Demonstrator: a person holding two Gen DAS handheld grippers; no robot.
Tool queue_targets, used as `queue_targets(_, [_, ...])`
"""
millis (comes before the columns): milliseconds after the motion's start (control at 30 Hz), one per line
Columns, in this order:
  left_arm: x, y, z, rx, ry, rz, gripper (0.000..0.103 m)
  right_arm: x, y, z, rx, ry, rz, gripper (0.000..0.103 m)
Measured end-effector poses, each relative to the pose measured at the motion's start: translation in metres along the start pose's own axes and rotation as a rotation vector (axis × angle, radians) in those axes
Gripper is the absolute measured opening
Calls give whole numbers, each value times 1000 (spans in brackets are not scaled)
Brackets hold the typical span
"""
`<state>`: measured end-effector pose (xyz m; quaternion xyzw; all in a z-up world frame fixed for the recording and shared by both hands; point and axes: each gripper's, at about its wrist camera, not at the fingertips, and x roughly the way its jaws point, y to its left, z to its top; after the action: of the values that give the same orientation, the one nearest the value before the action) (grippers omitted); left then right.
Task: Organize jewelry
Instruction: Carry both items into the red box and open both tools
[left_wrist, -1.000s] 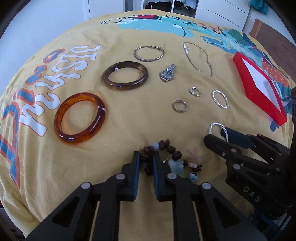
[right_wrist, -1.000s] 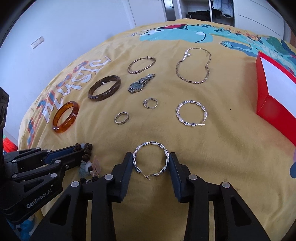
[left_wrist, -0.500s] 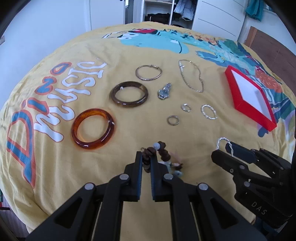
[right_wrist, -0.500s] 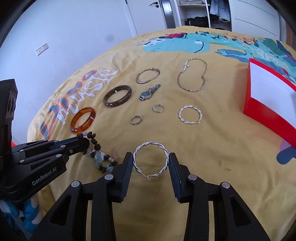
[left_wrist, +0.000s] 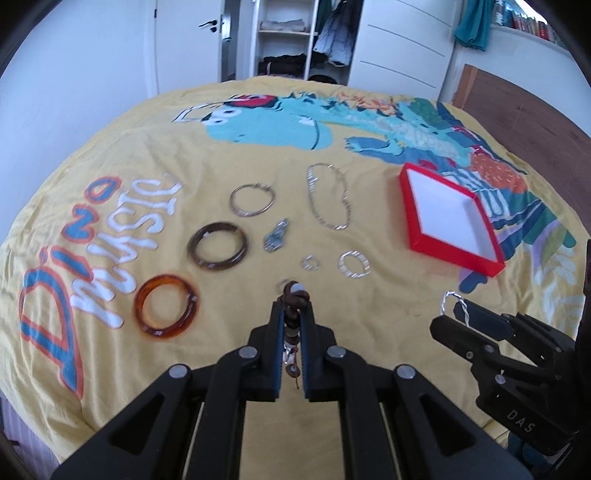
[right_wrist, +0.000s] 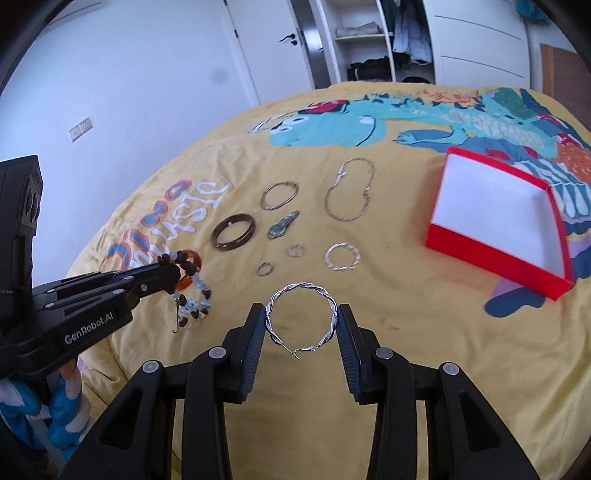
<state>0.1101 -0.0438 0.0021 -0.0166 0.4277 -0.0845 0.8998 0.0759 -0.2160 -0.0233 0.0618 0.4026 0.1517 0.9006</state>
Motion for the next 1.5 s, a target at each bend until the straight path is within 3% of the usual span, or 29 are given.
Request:
queue_targets(233, [11, -63, 59, 84, -36, -110, 7, -27, -69, 33, 40, -65, -108, 39])
queue_targets(400, [31, -130, 118, 156, -103, -188, 7, -31, -130, 74, 52, -110, -181, 39])
queue_targets(533, [67, -182, 161, 205, -139, -213, 7, -17, -175, 104, 73, -127, -204, 39])
queue_targets(667, [118, -217, 182, 238, -131, -199, 7, 11, -214, 125, 78, -114, -227, 39])
queue_targets(867, [190, -229, 168, 258, -54, -151, 7, 61, -260, 131, 87, -42, -240, 39])
queue_targets(1000, [215, -229, 152, 287, -12, -129, 7, 84, -275, 128, 71, 10, -244, 39])
queue_targets(1500, [247, -226, 123, 351, 21, -78, 7, 120, -282, 115, 7, 121, -276, 39])
